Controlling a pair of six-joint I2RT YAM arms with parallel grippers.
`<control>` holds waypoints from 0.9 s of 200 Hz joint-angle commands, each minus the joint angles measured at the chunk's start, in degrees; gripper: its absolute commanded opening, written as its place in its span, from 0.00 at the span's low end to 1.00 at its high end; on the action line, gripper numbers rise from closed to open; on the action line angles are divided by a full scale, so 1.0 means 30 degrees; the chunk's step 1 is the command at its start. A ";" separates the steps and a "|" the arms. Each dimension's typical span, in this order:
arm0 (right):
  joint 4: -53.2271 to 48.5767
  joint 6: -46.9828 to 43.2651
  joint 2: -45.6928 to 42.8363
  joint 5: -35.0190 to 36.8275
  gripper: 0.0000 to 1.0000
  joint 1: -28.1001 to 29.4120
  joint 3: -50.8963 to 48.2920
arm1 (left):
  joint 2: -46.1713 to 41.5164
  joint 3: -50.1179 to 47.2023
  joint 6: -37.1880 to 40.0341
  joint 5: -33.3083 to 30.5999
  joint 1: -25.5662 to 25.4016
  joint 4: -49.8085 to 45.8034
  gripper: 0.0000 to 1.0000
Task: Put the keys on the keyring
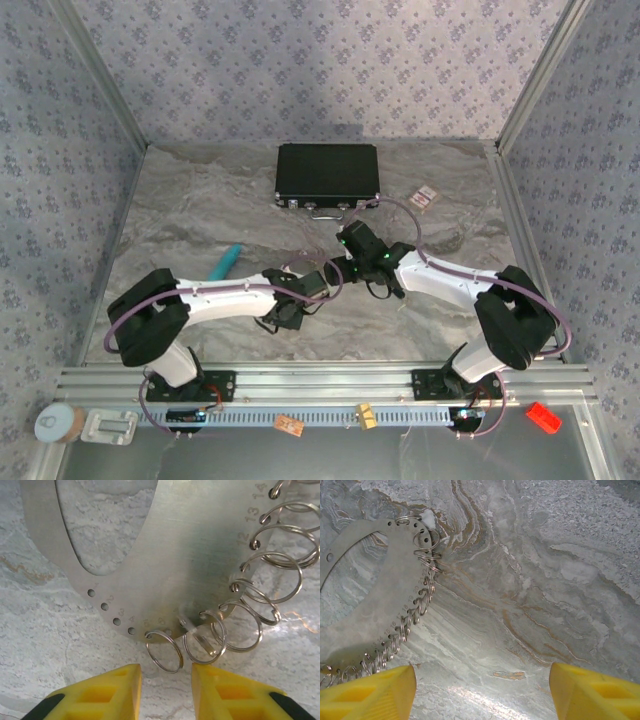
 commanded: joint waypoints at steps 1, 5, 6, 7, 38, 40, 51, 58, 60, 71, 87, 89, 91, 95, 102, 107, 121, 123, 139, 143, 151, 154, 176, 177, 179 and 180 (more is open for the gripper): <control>-0.0330 0.0319 -0.0262 0.0297 0.72 -0.0063 0.0017 | 0.0423 0.0454 -0.0333 -0.1121 -0.0085 -0.0593 0.28; -0.0329 0.0319 -0.0243 0.0272 0.72 -0.0061 0.0033 | 0.0446 0.0442 -0.0402 -0.1213 -0.0085 -0.0647 0.28; -0.0342 0.0319 -0.0241 0.0285 0.72 -0.0049 0.0020 | 0.0448 0.0443 -0.0431 -0.1238 -0.0070 -0.0652 0.27; -0.0333 0.0319 -0.0270 0.0277 0.72 -0.0057 0.0013 | 0.0449 0.0444 -0.0446 -0.1265 -0.0077 -0.0669 0.27; -0.0329 0.0347 -0.0386 0.0298 0.72 -0.0036 -0.0080 | 0.0454 0.0353 -0.0841 -0.1713 -0.0085 -0.0679 0.23; -0.0341 0.0355 -0.0379 0.0320 0.72 -0.0036 -0.0081 | 0.0466 0.0334 -0.0864 -0.1727 -0.0085 -0.0677 0.23; -0.0328 0.0377 -0.0367 0.0298 0.72 -0.0023 -0.0082 | 0.0452 0.0328 -0.0972 -0.1880 -0.0084 -0.0656 0.23; -0.0350 0.0377 -0.0364 0.0318 0.72 -0.0010 -0.0082 | 0.0448 0.0328 -0.1053 -0.1978 -0.0064 -0.0700 0.22; -0.0346 0.0377 -0.0359 0.0303 0.72 -0.0015 -0.0082 | 0.0428 0.0328 -0.1049 -0.2006 -0.0079 -0.0712 0.22; -0.0347 0.0377 -0.0380 0.0313 0.72 -0.0017 -0.0064 | 0.0421 0.0328 -0.1165 -0.2188 -0.0085 -0.0743 0.20; -0.0343 0.0406 -0.0372 0.0300 0.72 -0.0019 -0.0082 | 0.0396 0.0324 -0.1268 -0.2446 -0.0084 -0.0781 0.18; -0.0330 0.0406 -0.0368 0.0313 0.72 -0.0032 -0.0082 | 0.0407 0.0334 -0.1256 -0.2475 -0.0084 -0.0798 0.18; -0.0326 0.0406 -0.0374 0.0302 0.72 -0.0020 -0.0082 | 0.0403 0.0351 -0.1253 -0.2489 -0.0084 -0.0817 0.18; -0.0327 0.0406 -0.0362 0.0298 0.72 -0.0002 -0.0082 | 0.0440 0.0357 -0.1267 -0.2561 -0.0081 -0.0881 0.18; -0.0362 0.0406 -0.0363 0.0298 0.72 0.0003 -0.0082 | 0.0456 0.0421 -0.1310 -0.2720 -0.0084 -0.0992 0.18; -0.0376 0.0406 -0.0377 0.0303 0.72 -0.0005 -0.0082 | 0.0457 0.0456 -0.1338 -0.2824 -0.0084 -0.1076 0.17; -0.0434 0.0436 -0.0367 0.0276 0.72 0.0044 -0.0022 | 0.0395 0.0516 -0.1427 -0.3095 -0.0085 -0.1212 0.17; -0.0425 0.0436 -0.0360 0.0270 0.72 0.0035 0.0014 | 0.0392 0.0529 -0.1450 -0.3157 -0.0085 -0.1228 0.17; -0.0449 0.0439 -0.0400 0.0305 0.72 0.0055 0.0035 | 0.0294 0.0474 -0.1529 -0.3408 -0.0077 -0.1226 0.17; -0.0465 0.0436 -0.0396 0.0317 0.72 0.0076 0.0050 | 0.0275 0.0447 -0.1504 -0.3430 -0.0058 -0.1202 0.17; -0.0465 0.0425 -0.0396 0.0346 0.72 0.0068 0.0035 | 0.0277 0.0379 -0.1475 -0.3406 -0.0003 -0.1113 0.17; -0.0449 0.0434 -0.0391 0.0355 0.72 0.0069 0.0035 | 0.0275 0.0371 -0.1434 -0.3377 0.0024 -0.1058 0.17; -0.0497 0.0436 -0.0391 0.0356 0.72 0.0081 0.0065 | 0.0341 0.0197 -0.1043 -0.2837 0.0294 -0.0535 0.17; -0.0499 0.0436 -0.0403 0.0356 0.72 0.0081 0.0079 | 0.0337 0.0189 -0.1016 -0.2797 0.0310 -0.0523 0.17; -0.0522 0.0428 -0.0412 0.0356 0.72 0.0089 0.0068 | 0.0319 0.0161 -0.0995 -0.2768 0.0322 -0.0462 0.17; -0.0526 0.0432 -0.0414 0.0356 0.72 0.0085 0.0096 | 0.0311 0.0157 -0.0977 -0.2763 0.0338 -0.0442 0.17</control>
